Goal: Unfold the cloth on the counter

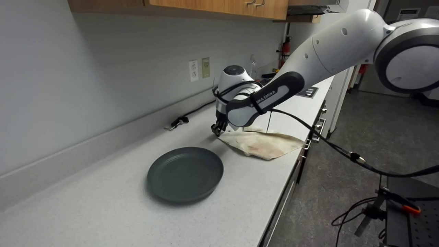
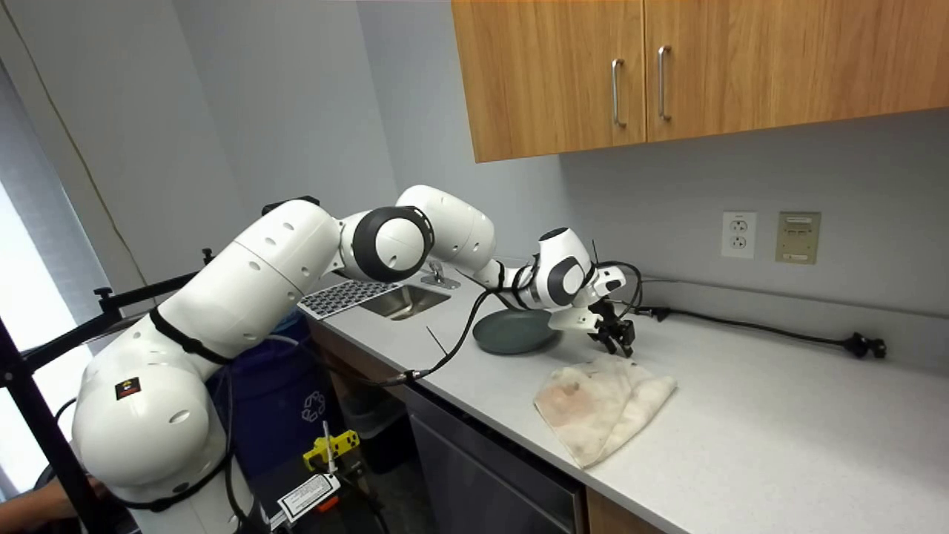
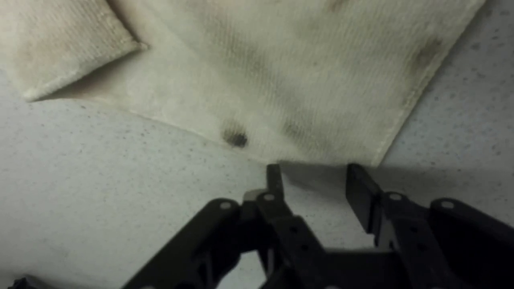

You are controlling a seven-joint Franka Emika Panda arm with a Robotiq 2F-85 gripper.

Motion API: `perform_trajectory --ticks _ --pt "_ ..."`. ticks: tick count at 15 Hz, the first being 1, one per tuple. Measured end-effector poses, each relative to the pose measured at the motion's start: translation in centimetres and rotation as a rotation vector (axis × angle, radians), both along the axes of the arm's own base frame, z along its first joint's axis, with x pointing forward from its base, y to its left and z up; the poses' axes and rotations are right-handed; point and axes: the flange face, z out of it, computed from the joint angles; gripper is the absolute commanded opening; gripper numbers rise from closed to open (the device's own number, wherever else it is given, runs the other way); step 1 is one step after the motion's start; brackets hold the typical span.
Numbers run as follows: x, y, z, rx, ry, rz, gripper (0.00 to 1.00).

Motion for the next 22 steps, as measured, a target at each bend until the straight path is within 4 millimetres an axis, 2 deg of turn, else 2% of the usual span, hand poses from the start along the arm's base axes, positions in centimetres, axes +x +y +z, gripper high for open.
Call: perform_trajectory --ticks 3,8,10,12,17,19,22 --pt "-0.8 -0.8 1.3 0.015 0.025 0.05 0.99" --pt "-3.4 -2.1 5.0 0.036 0.064 0.12 1.0" --pt "-4.8 -3.0 5.6 0.036 0.091 0.14 1.0" --pt "-6.3 -4.0 5.1 0.029 0.125 0.144 1.0" --pt "-9.4 -5.9 1.5 -0.037 0.203 0.165 1.0" --pt "-10.0 -6.8 0.7 -0.082 0.204 0.181 1.0" --pt "-10.1 -8.5 0.8 -0.154 0.183 0.2 1.0"
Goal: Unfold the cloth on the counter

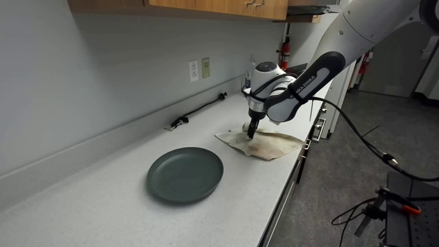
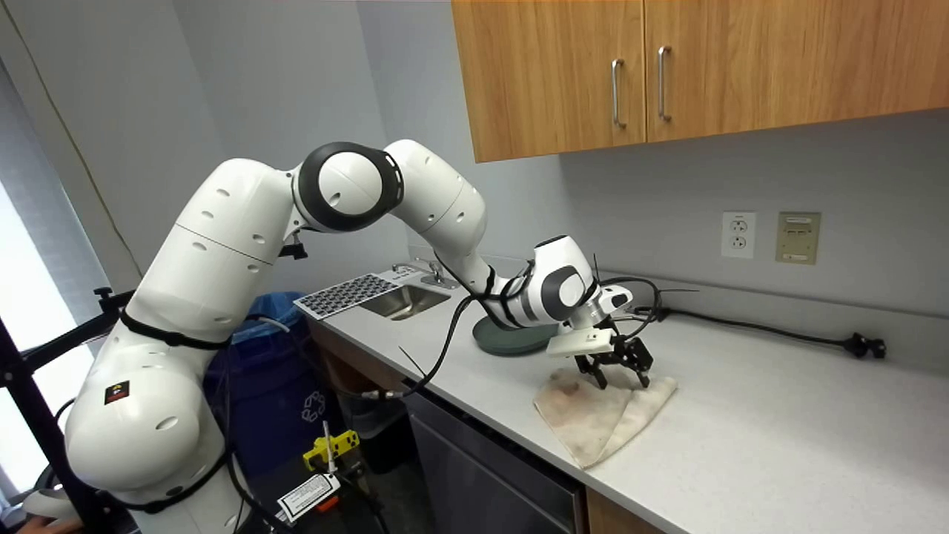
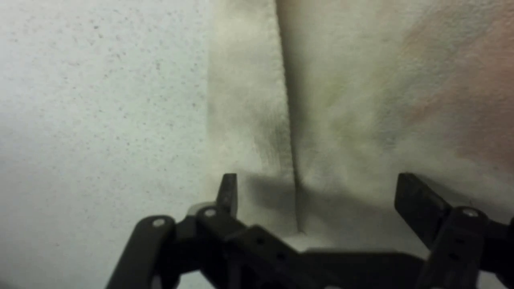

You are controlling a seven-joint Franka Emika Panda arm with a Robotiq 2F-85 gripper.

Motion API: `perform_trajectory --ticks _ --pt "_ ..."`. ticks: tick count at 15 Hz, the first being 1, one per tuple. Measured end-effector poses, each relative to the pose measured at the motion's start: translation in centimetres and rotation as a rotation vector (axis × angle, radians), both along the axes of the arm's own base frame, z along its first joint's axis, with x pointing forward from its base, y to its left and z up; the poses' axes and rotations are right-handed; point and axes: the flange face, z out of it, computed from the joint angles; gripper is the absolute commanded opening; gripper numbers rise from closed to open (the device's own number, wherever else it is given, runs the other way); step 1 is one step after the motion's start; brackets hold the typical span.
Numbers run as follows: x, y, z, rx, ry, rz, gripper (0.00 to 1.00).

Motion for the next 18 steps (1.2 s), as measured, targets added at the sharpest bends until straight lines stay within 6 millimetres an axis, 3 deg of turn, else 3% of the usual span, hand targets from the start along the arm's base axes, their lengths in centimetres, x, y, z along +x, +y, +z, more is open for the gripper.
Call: perform_trajectory --ticks 5,11,18 --pt "-0.2 -1.8 -0.2 -0.092 -0.013 0.031 1.0" --pt "-0.4 -1.5 -1.8 -0.15 -0.007 0.068 1.0" --pt "-0.4 -1.8 -1.8 -0.162 -0.011 0.059 1.0"
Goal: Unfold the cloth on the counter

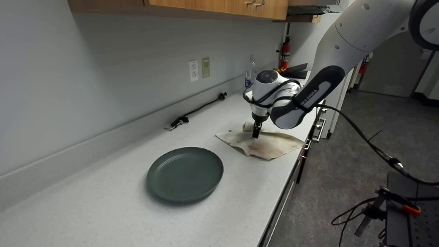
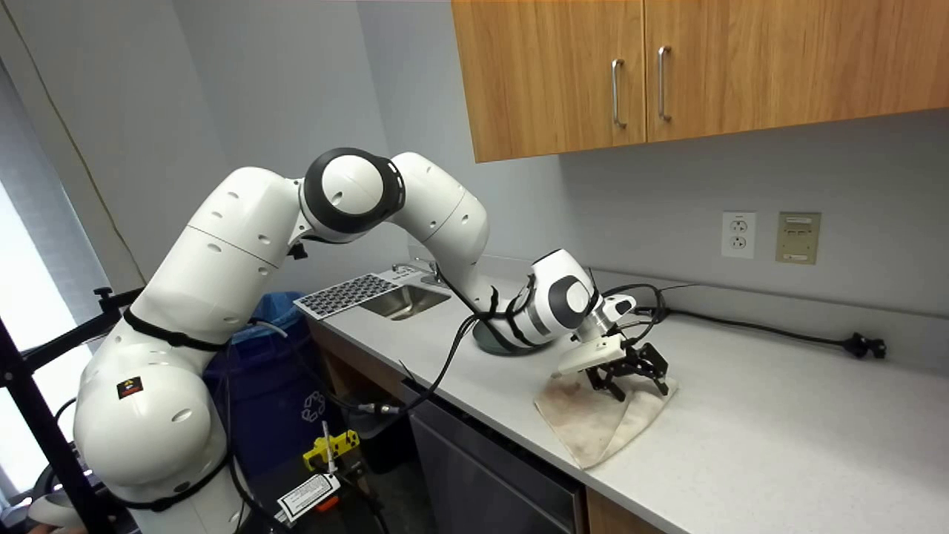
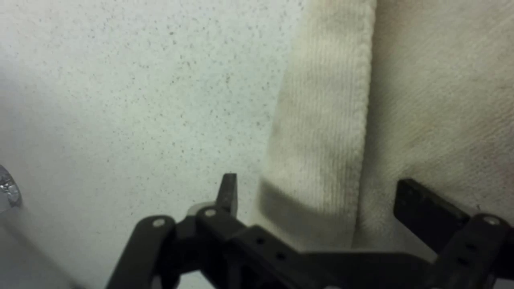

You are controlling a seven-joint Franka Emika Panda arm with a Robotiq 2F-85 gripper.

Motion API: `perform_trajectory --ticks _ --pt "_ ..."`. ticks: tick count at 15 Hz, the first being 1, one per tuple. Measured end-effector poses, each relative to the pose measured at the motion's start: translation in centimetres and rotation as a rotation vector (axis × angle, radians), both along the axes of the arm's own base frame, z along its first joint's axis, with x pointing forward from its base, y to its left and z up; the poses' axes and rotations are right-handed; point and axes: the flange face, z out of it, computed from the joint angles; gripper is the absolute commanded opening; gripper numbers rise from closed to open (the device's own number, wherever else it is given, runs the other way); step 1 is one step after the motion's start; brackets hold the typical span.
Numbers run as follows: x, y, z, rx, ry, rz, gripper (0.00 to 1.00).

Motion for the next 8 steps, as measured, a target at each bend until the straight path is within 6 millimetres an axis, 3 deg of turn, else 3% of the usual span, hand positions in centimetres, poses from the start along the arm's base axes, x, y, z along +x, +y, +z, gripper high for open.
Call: perform_trajectory --ticks 8 --pt "0.2 -0.6 1.2 0.016 -0.016 -0.008 1.0"
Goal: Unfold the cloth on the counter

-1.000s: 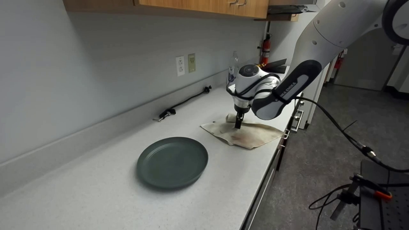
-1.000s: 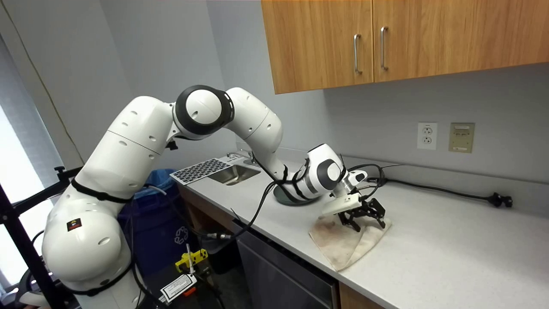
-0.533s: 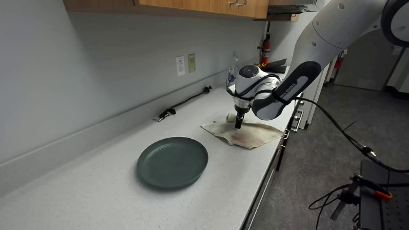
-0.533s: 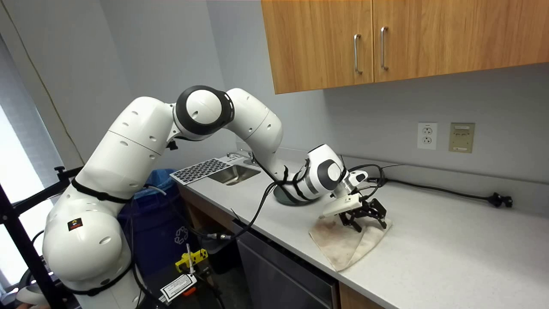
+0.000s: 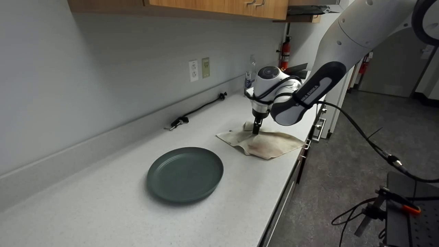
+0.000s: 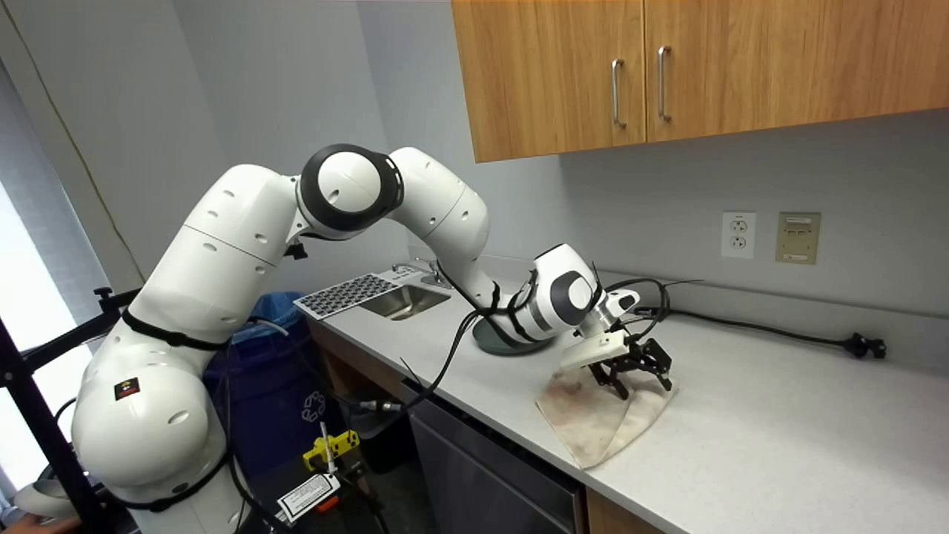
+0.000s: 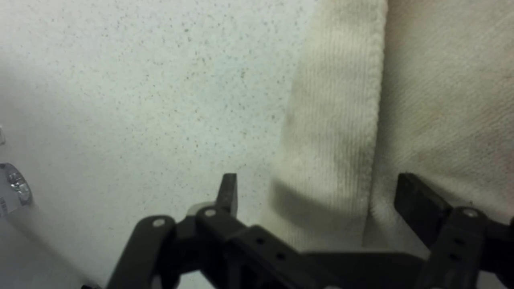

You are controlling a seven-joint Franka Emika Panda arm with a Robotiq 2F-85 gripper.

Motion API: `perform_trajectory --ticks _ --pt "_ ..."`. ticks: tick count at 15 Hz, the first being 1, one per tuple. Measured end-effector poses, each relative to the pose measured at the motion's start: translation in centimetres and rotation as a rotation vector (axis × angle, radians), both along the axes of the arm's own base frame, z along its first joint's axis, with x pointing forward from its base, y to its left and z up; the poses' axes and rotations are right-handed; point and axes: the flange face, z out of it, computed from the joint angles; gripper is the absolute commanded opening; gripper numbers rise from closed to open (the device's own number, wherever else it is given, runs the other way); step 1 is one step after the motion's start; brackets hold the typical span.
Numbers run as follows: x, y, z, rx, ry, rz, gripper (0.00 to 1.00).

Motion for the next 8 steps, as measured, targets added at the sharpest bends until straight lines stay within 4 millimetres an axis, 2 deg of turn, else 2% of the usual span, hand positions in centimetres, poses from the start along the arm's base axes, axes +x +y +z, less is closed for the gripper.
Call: perform_trajectory --ticks 8 --pt "0.3 -1.0 2.3 0.084 -0.019 0.008 1.0"
